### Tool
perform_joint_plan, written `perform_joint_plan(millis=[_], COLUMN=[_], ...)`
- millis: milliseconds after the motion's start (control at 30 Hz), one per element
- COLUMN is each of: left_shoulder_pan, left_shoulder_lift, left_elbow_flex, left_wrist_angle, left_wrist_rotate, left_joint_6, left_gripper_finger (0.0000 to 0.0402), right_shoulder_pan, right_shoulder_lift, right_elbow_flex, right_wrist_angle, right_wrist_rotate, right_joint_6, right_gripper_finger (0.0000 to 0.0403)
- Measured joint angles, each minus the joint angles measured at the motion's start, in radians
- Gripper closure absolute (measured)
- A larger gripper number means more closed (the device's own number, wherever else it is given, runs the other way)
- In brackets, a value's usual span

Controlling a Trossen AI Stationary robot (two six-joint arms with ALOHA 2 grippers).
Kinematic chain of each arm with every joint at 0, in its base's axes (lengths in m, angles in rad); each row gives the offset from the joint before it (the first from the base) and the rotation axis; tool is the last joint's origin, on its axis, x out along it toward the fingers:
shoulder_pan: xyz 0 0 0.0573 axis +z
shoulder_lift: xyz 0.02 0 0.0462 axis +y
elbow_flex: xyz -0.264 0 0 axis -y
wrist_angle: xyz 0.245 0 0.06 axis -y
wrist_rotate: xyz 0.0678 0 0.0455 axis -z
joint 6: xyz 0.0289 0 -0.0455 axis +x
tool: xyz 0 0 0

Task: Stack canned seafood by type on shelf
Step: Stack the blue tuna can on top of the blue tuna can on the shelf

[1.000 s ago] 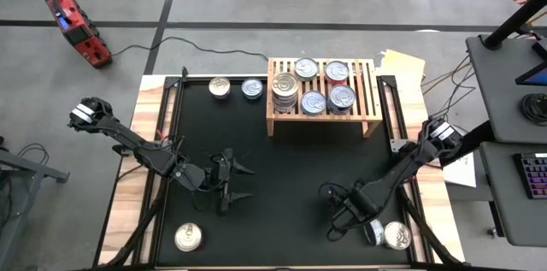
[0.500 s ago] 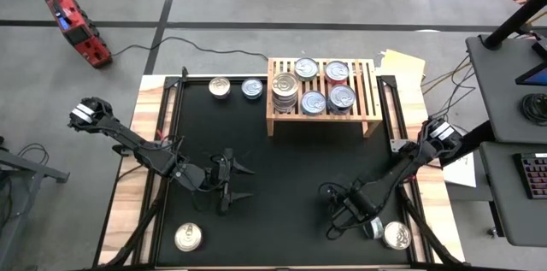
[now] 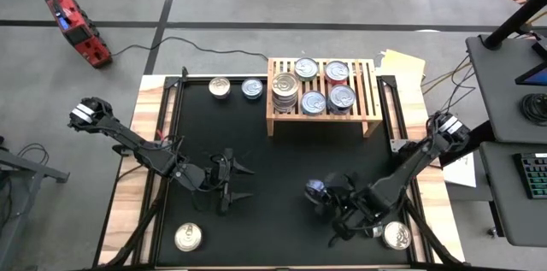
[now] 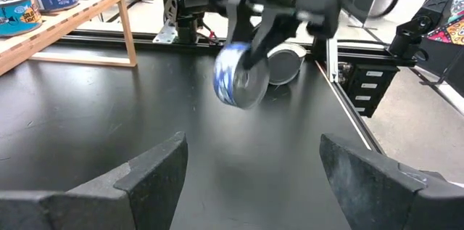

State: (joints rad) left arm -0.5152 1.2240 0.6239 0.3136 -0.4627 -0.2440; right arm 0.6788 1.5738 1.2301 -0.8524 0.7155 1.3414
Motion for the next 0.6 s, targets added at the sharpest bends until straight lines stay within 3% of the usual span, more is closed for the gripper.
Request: perform_joint_plan(millis=[133, 267, 467, 600], left_shoulder_pan=[0.0, -0.001, -0.002, -0.002], left_shoulder_lift=[0.0, 0.006, 0.067, 0.13], left_elbow_flex=[0.0, 0.0, 0.0, 0.0], left_wrist_angle=[0.004, 0.036, 0.08, 0.162], left_wrist_rotate=[0.034, 0.119, 0.166, 0.167], left_joint_6=[0.0, 0.026, 0.083, 0.107], left_gripper_finger=[0.0107, 0.0107, 0.0107, 0.0107], right_shoulder_pan=[0.004, 0.001, 0.007, 0.004], right_shoulder_lift=[-0.018, -0.011, -0.008, 0.032], right_elbow_flex=[-0.042, -0.153, -0.442, -0.589], right_wrist_angle=[0.201, 0.582, 1.432, 2.027], right_wrist_rotate=[0.236, 0.328, 0.293, 0.142], right_joint_6=[-0.164, -0.397, -0.782, -1.055], right_gripper_finger=[0.0273, 0.0273, 0.0273, 0.0273])
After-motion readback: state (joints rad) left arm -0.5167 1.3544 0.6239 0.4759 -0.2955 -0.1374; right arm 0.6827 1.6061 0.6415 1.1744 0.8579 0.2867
